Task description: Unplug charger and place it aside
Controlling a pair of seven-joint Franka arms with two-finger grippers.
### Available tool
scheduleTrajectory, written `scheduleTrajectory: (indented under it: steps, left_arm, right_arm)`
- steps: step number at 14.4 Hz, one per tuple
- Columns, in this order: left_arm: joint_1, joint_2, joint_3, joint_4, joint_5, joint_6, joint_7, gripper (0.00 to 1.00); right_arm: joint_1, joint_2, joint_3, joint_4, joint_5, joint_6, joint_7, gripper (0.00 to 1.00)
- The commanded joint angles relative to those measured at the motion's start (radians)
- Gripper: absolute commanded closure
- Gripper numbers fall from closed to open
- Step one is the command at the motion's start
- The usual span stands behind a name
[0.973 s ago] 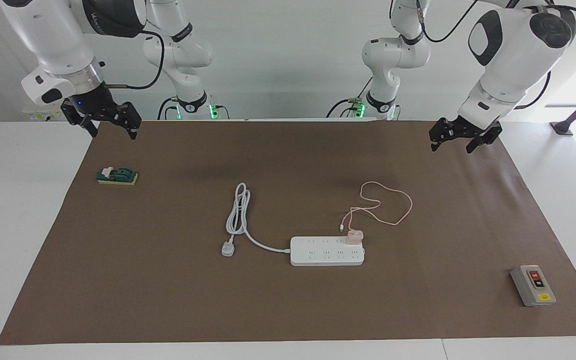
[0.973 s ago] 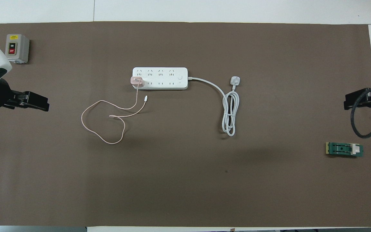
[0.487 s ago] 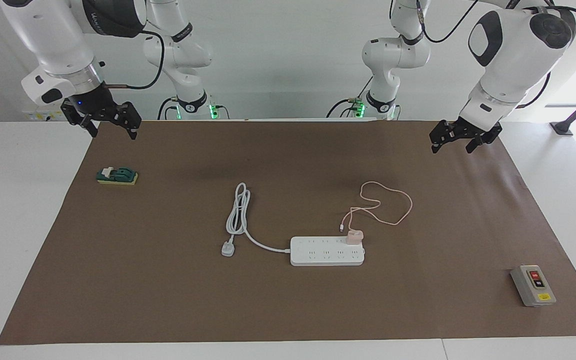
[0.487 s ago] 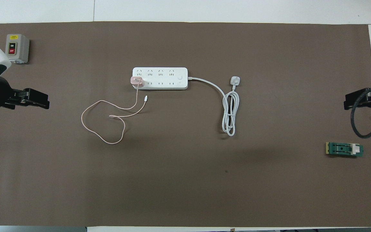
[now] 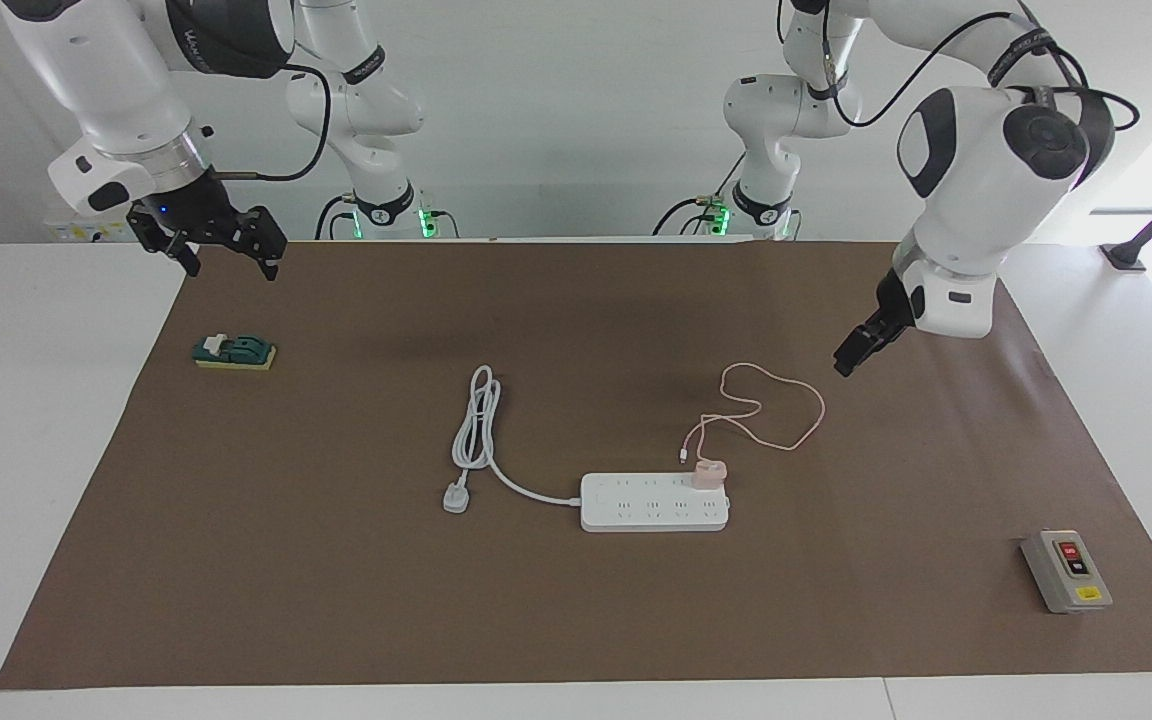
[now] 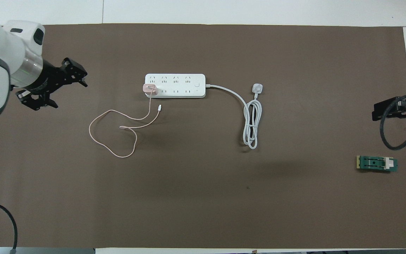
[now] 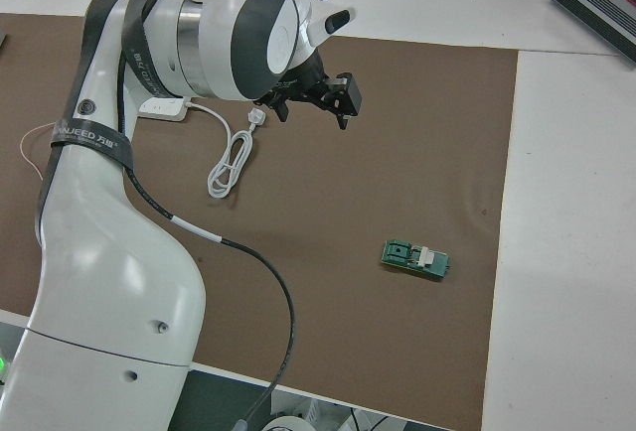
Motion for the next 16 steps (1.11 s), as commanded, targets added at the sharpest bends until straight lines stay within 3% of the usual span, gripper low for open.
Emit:
scheduleTrajectory:
  steps: [1, 3, 7, 8, 12, 16]
  left_arm:
    - [-0.054, 0.099, 0.011, 0.049, -0.022, 0.115, -0.28, 0.0]
    - [-0.082, 0.142, 0.011, 0.049, -0.022, 0.203, -0.471, 0.0]
    - [-0.12, 0.215, 0.013, 0.057, -0.019, 0.247, -0.78, 0.0]
    - [-0.139, 0.239, 0.013, 0.061, -0.012, 0.287, -0.879, 0.0]
    - [-0.167, 0.286, 0.013, 0.06, -0.012, 0.284, -1.013, 0.0]
    - [-0.2, 0.302, 0.015, 0.054, -0.01, 0.28, -1.066, 0.0]
  right_arm:
    - [0.006, 0.029, 0.011, -0.039, 0.051, 0.046, 0.112, 0.0]
    - [0.04, 0.076, 0.011, -0.036, 0.096, 0.066, 0.227, 0.0]
    - [0.115, 0.174, 0.011, -0.036, 0.211, 0.156, 0.493, 0.0]
    - [0.167, 0.229, 0.011, -0.036, 0.308, 0.222, 0.666, 0.0]
    - [0.248, 0.323, 0.011, -0.005, 0.444, 0.321, 0.937, 0.0]
    - [0.33, 0.504, 0.011, 0.149, 0.528, 0.356, 1.177, 0.0]
